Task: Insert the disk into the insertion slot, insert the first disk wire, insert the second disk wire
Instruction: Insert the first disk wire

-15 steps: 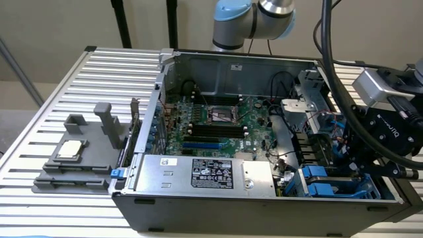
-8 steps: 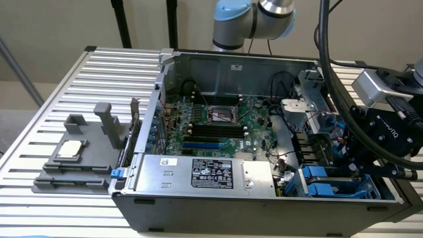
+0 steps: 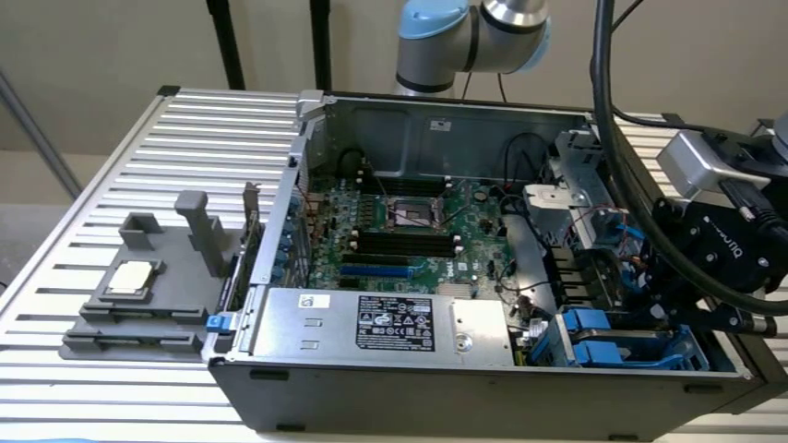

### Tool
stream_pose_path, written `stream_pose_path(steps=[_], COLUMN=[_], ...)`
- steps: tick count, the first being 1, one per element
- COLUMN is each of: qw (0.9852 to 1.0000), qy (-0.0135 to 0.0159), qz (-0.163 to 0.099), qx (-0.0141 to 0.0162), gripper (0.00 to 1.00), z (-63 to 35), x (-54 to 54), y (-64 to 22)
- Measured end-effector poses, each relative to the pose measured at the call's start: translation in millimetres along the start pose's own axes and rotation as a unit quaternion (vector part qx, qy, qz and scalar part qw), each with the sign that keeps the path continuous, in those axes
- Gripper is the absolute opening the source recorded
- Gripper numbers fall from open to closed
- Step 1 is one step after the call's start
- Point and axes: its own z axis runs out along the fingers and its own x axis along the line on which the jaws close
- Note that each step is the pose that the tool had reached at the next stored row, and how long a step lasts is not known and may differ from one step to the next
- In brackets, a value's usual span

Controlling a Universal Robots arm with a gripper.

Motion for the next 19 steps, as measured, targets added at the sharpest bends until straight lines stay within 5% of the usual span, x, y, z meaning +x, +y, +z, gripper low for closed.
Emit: stream_pose_path(steps=[13, 19], qw=[1.0, 1.0], qy=[0.0009, 0.0013], qz=[0.003, 0.004], qx=[-0.0006, -0.0008], gripper=[0.18, 0.25], z=[2.7, -16.5], x=[-0.2, -0.1], y=[-2.3, 1.2])
